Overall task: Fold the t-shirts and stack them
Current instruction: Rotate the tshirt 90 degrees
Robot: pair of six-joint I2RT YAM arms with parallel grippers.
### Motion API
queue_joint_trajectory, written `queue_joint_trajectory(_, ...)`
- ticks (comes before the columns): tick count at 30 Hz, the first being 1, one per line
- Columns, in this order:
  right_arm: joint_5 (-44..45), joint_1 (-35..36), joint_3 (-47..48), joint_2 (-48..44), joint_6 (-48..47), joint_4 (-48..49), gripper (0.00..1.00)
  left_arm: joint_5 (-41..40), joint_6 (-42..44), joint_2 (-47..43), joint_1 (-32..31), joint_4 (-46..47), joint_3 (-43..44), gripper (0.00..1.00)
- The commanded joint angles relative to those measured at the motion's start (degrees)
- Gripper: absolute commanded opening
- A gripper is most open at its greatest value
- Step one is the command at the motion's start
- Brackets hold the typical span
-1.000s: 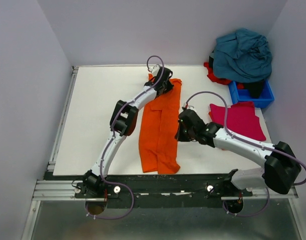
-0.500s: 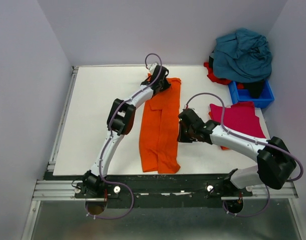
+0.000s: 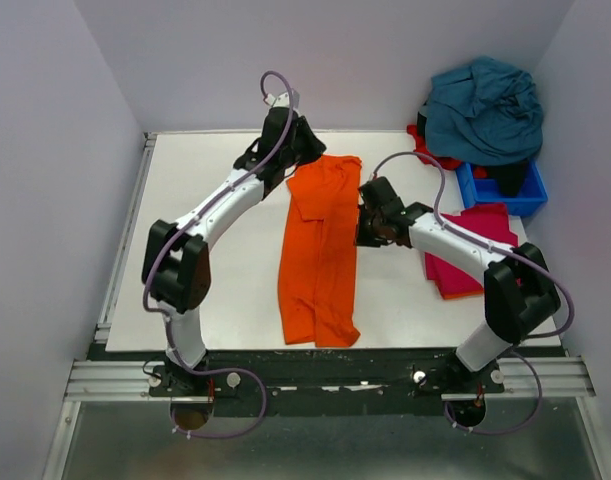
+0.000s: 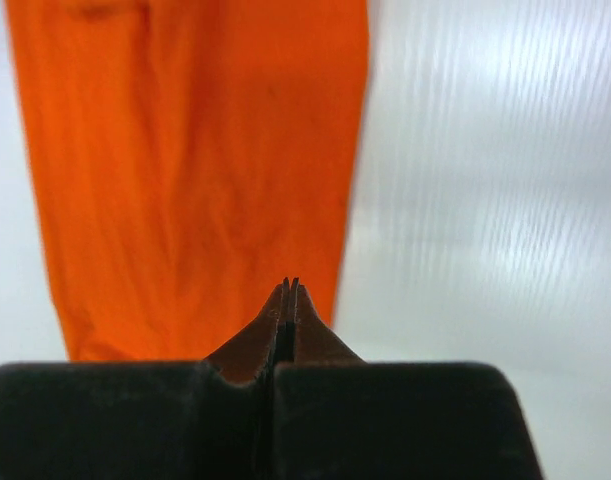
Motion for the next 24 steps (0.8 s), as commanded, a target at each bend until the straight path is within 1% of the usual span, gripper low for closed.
queue_joint_trajectory(1,0.24,-2.00,8.40,5.77,-2.46,-0.57,0.01,-0.78,-1.35,-10.42,0.06,3.73,-21.65,0.00)
queue_joint_trajectory(3,-1.08,-3.40,12.44,9.28,-2.81,-1.01,0.01,-4.02,-1.79,-13.41,0.15,4.27,-27.83,0.00)
queue_joint_trajectory(5,-3.88,-4.90,16.75,13.06,-2.90,-2.06,0.01,-5.62,-1.18,-13.87,0.06,3.14,-30.57,0.00)
queue_joint_trajectory(7,-5.99,-5.69,21.23,16.84,-2.82,-3.46,0.01,-5.89,-0.65,-12.82,0.06,1.91,-31.45,0.00)
queue_joint_trajectory(10,-5.48,-6.22,27.65,22.12,-2.20,-6.18,0.01,-6.24,-1.26,-10.53,0.24,0.59,-32.07,0.00)
queue_joint_trajectory(14,-5.65,-7.01,33.98,28.01,-1.24,-9.61,0.01,-5.97,-3.02,-7.63,0.32,0.67,-33.39,0.00)
queue_joint_trajectory(24,-6.97,-10.00,40.67,36.72,0.61,-13.40,0.01,-5.19,-5.13,-1.48,0.33,1.11,-33.31,0.00)
